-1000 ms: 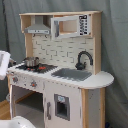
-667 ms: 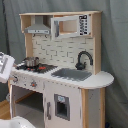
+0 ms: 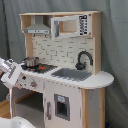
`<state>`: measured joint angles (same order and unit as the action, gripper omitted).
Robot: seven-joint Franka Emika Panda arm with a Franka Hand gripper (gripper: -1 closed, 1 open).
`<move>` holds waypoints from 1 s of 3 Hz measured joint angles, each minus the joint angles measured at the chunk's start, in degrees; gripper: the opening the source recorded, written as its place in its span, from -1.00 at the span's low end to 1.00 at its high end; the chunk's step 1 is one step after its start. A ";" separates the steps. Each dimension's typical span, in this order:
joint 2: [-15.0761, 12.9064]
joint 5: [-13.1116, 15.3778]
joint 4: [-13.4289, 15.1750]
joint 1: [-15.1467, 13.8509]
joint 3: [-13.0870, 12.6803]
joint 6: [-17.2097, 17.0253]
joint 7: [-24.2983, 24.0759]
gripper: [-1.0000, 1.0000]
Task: Play with the kitchen
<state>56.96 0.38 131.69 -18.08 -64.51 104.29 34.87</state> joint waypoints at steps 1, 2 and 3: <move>-2.35 -4.12 1.47 -0.22 0.08 2.25 4.36 1.00; -5.10 -7.03 2.48 -0.65 0.08 5.19 8.36 1.00; -7.74 -8.45 3.41 -1.17 0.07 9.06 11.29 1.00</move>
<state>49.22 -8.07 135.10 -19.25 -64.44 113.35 46.17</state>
